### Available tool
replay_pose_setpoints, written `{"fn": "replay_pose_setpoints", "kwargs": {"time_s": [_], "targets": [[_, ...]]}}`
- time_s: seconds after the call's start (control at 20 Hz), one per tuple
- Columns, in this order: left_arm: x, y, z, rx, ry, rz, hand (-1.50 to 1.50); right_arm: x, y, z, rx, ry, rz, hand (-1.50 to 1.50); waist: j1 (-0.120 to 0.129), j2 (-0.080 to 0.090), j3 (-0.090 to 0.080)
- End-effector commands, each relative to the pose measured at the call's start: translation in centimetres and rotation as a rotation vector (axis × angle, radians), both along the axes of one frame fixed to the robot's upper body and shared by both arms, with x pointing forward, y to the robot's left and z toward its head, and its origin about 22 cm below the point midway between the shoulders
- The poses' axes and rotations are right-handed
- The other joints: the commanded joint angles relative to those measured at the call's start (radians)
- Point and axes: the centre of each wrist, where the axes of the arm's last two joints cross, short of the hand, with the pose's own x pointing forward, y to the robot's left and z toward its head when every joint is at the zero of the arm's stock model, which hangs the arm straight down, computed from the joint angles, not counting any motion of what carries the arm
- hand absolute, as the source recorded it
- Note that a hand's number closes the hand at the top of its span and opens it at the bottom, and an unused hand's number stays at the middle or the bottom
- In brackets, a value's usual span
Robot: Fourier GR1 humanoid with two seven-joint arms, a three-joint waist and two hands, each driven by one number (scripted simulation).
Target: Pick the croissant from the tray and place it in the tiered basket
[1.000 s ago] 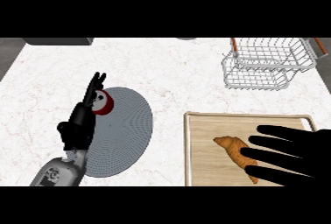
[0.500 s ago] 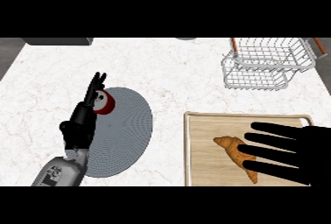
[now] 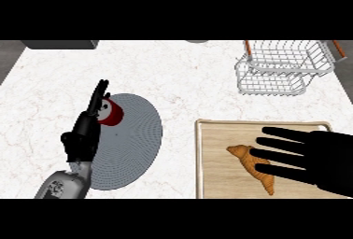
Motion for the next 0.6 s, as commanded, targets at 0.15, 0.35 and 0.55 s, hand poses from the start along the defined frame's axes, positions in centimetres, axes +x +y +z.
{"fn": "replay_pose_setpoints", "kwargs": {"time_s": [0.15,0.35,0.55], "targets": [[-0.5,-0.6,-0.1,0.006,0.005,0.006,0.0,2.2,1.8,0.2,-0.017,0.035,-0.05,-1.5,0.005,0.0,-0.001],[0.5,-1.5,-1.1,-0.005,0.011,-0.017,0.0,3.4,1.0,-2.0,-0.077,0.063,-0.055,-1.5,0.002,0.002,-0.001],[-1.3,-0.1,-0.1,-0.01,-0.001,0.007,0.0,2.4,0.7,-2.7,-0.057,0.101,-0.042,-1.5,0.0,-0.002,0.0]]}}
